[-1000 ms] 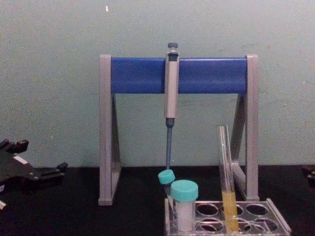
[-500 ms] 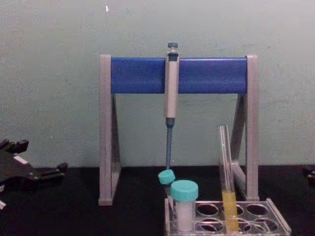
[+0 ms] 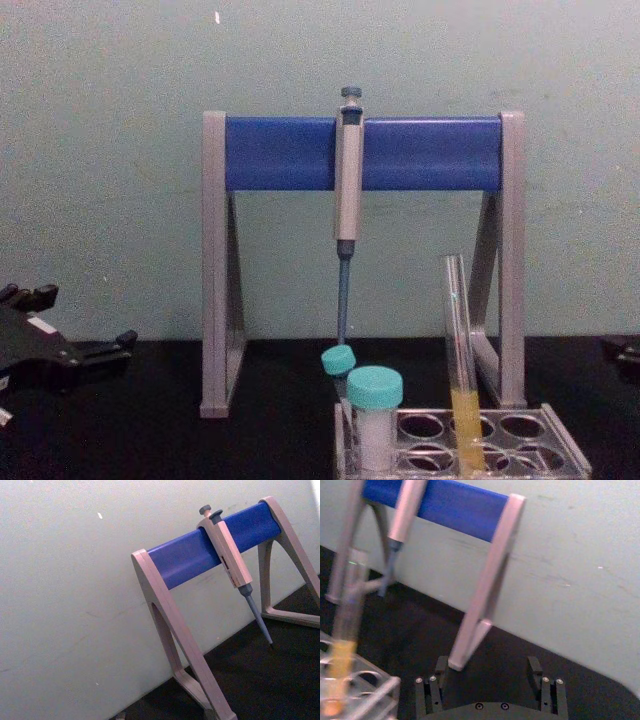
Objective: Pick up the test tube from the test tube rack, shake it, then place it back into the test tube rack.
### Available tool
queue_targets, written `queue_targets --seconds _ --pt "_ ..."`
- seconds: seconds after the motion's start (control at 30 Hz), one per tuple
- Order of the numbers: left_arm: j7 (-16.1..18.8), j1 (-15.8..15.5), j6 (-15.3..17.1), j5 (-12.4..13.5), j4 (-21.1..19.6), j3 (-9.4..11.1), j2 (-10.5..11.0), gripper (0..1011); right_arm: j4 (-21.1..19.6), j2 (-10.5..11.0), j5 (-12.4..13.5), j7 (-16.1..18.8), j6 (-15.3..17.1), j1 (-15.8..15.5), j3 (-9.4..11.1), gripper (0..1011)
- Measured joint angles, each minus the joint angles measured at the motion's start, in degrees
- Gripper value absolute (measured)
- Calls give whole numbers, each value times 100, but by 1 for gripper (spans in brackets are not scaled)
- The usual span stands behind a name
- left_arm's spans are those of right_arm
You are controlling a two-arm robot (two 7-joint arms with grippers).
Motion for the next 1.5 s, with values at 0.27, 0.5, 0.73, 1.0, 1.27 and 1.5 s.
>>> queue_targets --seconds 0.27,0.5,0.73,1.0,1.27,1.5 --pt "0 0 0 0 0 0 0 1010 -531 114 578 663 285 -288 179 1000" --pt "0 0 0 0 0 0 0 1010 -762 144 1069 1282 677 -363 255 1000" --pt "0 0 0 0 0 0 0 1010 -762 60 1396 1834 1055 -204 254 1000" --pt "0 0 0 0 0 0 0 1010 -355 -200 1479 2214 1354 297 65 1000" --pt "0 0 0 0 0 0 0 1010 277 -449 1410 2469 1493 928 -218 1000" --pt "0 0 0 0 0 0 0 1010 729 -660 1286 2632 1529 1366 -475 1000"
